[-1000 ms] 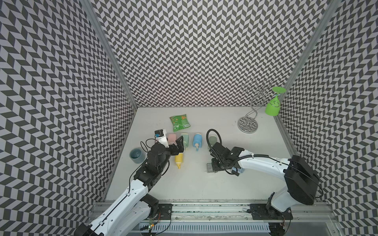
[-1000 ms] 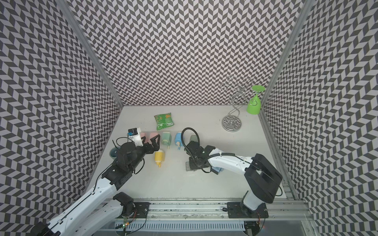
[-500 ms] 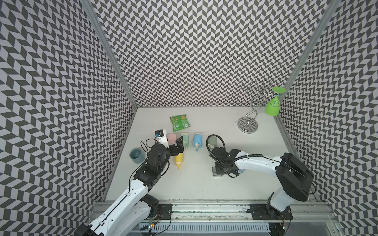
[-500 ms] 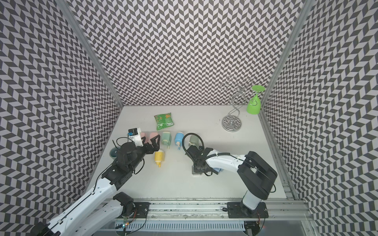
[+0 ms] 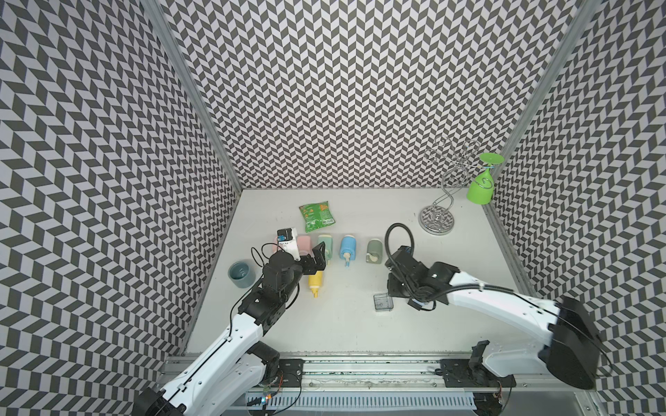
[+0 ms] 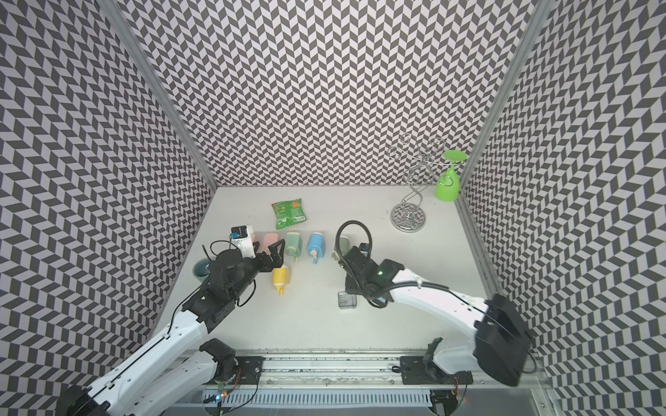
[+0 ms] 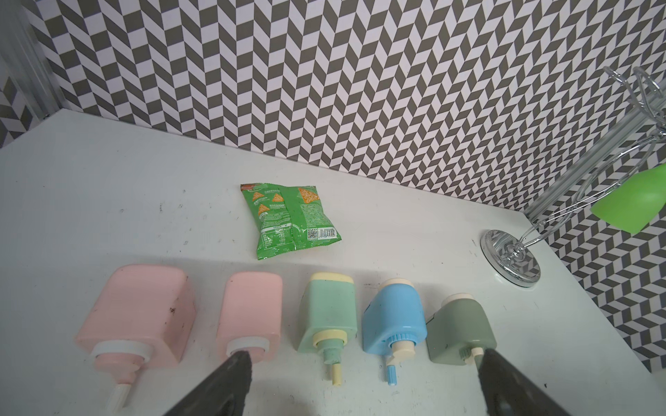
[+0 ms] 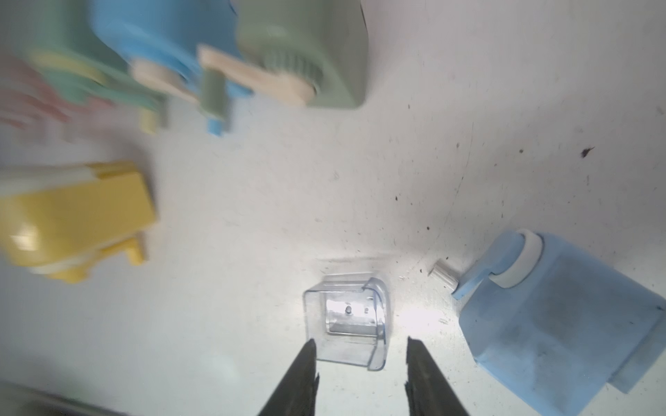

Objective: Put the tray back into the pencil sharpener
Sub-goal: Place the container at the center of the board, then pick up the pencil sharpener from the center of the board.

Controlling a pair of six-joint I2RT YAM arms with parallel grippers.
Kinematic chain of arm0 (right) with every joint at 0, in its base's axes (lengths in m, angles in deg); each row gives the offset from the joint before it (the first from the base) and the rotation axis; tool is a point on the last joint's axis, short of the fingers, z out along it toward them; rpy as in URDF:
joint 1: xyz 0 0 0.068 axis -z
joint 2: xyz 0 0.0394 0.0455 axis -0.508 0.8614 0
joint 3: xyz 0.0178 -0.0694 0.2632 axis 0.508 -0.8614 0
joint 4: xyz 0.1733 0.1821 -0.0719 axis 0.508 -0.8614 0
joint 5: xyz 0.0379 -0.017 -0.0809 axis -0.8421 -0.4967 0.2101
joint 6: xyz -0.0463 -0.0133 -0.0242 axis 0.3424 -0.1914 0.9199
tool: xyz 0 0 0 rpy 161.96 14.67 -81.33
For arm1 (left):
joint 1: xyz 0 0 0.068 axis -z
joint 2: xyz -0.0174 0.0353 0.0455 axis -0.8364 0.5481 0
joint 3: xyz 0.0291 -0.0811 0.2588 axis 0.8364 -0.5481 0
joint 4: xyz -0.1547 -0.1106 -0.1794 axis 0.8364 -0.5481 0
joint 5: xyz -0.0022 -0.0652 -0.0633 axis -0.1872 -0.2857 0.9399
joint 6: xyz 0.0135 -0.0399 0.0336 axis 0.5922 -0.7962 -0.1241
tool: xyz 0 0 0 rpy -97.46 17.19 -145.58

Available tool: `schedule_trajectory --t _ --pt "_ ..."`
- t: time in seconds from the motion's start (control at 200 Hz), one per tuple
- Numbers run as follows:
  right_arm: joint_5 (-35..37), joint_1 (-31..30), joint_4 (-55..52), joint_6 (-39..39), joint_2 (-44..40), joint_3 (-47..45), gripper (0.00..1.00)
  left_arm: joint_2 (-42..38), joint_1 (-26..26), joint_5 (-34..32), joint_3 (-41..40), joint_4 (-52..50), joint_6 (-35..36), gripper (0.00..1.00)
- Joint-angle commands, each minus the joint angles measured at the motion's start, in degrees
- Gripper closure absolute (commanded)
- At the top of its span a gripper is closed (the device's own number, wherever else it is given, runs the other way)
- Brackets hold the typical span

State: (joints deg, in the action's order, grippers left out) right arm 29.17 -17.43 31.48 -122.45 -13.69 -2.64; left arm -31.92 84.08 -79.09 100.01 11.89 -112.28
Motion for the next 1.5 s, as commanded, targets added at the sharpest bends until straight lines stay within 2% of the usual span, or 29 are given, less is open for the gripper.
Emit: schedule_trajectory --t 0.0,0.06,0.125,0.245,0.376,0.531,0.726,0.851,1.052,1.137,1.302,1.492 --pt "-2.3 6.7 -0.7 -4.0 -8.2 -7.0 0.44 0.1 -0.3 1.5 2.8 1.1 0.8 0.00" --pt "-4.5 9.6 -0.2 -5.1 -12.5 -10.0 0.31 0.4 -0.3 2.2 2.9 1.5 0.8 0.00" --pt "-6.6 11.6 0.4 -5.8 -15.3 -12.1 0.23 0.7 -0.3 2.8 2.9 1.7 0.8 0.01" --pt "-8.6 11.8 -0.1 -8.5 -15.1 -13.4 0.08 1.1 -0.3 2.8 2.9 1.4 0.8 0.00" --pt "-11.7 11.8 -0.1 -10.7 -11.4 -13.5 0.07 0.9 -0.3 2.7 2.9 1.0 0.6 0.00" --pt "-11.3 11.7 -0.5 -14.3 -8.3 -13.8 0.06 0.3 -0.3 2.9 3.3 -0.2 0.5 0.00" --pt "-9.5 11.7 -1.7 -17.0 -4.3 -12.5 0.08 -0.5 -0.3 3.0 2.8 -0.5 0.5 0.00" --pt "-8.9 11.5 -1.7 -16.6 -1.4 -10.9 0.16 -0.4 -0.3 2.8 3.0 -0.4 0.5 0.00" --pt "-7.7 11.5 -1.6 -16.8 1.8 -10.3 0.22 -1.1 -0.3 2.4 3.4 -0.7 0.8 0.00" --pt "-7.7 11.3 -0.9 -16.2 3.1 -9.6 0.28 -1.3 -0.3 2.2 3.4 -0.9 0.8 0.00" --pt "-6.2 11.2 -1.4 -14.5 5.0 -8.4 0.32 -1.8 -0.3 0.9 3.5 -1.2 0.8 0.01" --pt "-4.8 11.0 -2.1 -13.0 5.9 -8.1 0.44 -1.9 -0.3 0.9 3.1 -0.6 2.3 0.00"
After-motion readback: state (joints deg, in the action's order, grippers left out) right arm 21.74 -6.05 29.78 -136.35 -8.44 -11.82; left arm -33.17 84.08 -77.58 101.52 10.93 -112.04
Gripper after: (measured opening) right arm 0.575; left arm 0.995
